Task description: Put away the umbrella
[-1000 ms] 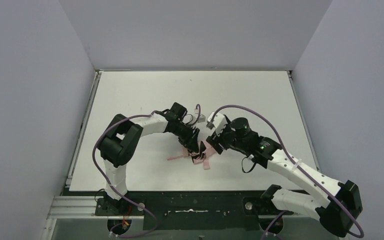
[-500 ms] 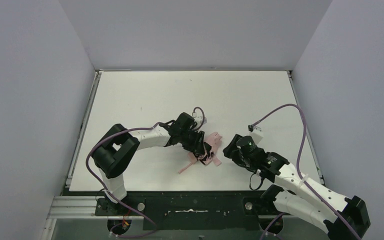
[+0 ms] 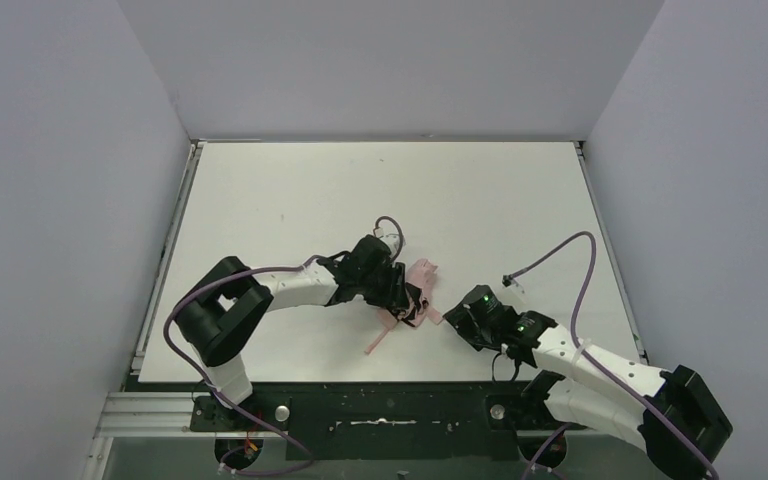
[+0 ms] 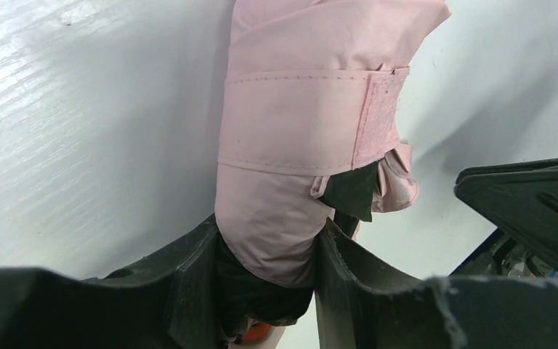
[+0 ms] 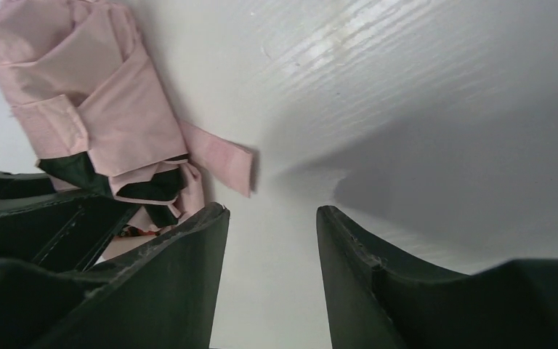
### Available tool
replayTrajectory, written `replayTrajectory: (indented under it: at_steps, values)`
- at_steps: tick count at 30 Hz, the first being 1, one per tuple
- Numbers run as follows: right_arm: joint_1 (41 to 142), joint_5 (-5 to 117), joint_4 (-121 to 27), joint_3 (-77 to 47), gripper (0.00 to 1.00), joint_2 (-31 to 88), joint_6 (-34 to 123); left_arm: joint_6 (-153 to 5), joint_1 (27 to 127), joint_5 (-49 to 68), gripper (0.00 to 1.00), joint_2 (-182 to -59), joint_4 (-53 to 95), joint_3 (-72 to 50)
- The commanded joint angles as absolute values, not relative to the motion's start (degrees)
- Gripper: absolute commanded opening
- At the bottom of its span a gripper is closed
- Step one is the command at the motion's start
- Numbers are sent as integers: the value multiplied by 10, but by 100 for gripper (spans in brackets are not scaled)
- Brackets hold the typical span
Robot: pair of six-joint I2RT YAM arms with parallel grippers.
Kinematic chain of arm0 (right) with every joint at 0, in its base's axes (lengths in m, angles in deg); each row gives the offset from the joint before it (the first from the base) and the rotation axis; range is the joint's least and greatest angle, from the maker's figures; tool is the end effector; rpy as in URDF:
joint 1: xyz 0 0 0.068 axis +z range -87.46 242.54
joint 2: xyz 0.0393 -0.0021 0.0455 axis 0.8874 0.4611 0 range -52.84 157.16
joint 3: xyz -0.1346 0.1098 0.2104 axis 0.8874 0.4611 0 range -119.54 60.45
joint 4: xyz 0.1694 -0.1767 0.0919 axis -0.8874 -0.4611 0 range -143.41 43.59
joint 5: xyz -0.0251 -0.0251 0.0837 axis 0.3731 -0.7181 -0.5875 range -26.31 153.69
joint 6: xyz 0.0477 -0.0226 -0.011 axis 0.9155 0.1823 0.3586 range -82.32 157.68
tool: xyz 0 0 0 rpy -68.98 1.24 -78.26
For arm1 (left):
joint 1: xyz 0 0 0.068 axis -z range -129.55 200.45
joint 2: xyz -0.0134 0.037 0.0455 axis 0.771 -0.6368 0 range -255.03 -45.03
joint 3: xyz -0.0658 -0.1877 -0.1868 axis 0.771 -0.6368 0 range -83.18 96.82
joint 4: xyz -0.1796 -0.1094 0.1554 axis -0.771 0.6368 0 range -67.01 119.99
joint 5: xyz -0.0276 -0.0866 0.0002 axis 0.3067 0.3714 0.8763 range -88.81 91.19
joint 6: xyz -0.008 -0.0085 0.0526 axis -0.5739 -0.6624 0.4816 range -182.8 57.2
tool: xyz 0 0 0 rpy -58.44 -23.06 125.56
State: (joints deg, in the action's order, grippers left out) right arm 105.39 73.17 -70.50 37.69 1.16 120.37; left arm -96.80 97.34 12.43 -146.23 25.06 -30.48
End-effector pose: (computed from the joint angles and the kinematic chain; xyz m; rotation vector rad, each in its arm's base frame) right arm 0.1267 0.1096 0.1616 0.9678 2.4687 0.6352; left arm 0.2326 -0.2586 0.1447 0.3868 2.5980 -0.8069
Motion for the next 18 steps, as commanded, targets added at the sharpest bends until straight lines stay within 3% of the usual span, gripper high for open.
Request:
replayTrajectory:
  at_steps: [1, 8, 18]
  values:
    - [1058, 732, -643, 395, 48, 20, 1247, -973, 974, -4, 0, -1482, 379, -350]
    - [1058, 723, -562, 440, 40, 33, 1275, -965, 983, -8, 0, -1485, 381, -347]
    - [1057, 718, -489, 472, 38, 71, 1303, -959, 992, -16, 0, -1486, 389, -341]
